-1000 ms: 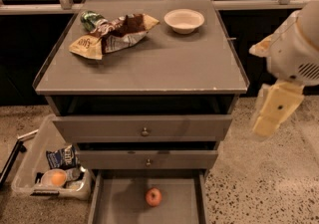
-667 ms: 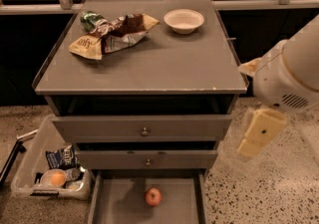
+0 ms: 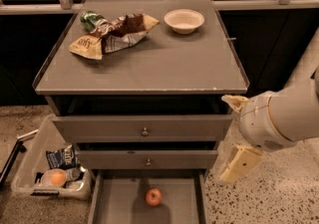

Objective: Pick apple from bottom drawer and place on counter

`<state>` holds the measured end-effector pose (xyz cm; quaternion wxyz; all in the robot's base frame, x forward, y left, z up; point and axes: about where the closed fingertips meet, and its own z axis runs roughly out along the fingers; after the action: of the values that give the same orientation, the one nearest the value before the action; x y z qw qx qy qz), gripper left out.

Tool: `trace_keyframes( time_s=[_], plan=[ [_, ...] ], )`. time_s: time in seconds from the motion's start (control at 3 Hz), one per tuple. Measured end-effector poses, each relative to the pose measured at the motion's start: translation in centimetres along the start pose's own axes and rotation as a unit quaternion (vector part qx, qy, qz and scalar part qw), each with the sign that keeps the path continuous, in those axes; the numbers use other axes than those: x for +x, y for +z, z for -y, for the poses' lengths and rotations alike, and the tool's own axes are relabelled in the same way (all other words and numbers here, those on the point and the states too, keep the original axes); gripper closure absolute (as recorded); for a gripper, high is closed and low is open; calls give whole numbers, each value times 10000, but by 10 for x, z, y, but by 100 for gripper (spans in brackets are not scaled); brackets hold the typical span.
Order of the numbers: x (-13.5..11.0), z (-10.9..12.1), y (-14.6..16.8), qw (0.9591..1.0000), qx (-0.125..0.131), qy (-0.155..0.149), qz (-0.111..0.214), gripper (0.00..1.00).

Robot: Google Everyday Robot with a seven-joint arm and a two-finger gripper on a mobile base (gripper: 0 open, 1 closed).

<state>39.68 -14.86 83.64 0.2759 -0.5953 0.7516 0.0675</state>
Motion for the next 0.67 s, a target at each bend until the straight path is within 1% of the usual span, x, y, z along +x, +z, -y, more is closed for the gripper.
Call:
trace_keyframes(
  time_s=[0.33,0.67],
  plan=[
    [30,13,44,9995,-97,20,297,0],
    [75,20,83,9987,-274,299,315,0]
  ],
)
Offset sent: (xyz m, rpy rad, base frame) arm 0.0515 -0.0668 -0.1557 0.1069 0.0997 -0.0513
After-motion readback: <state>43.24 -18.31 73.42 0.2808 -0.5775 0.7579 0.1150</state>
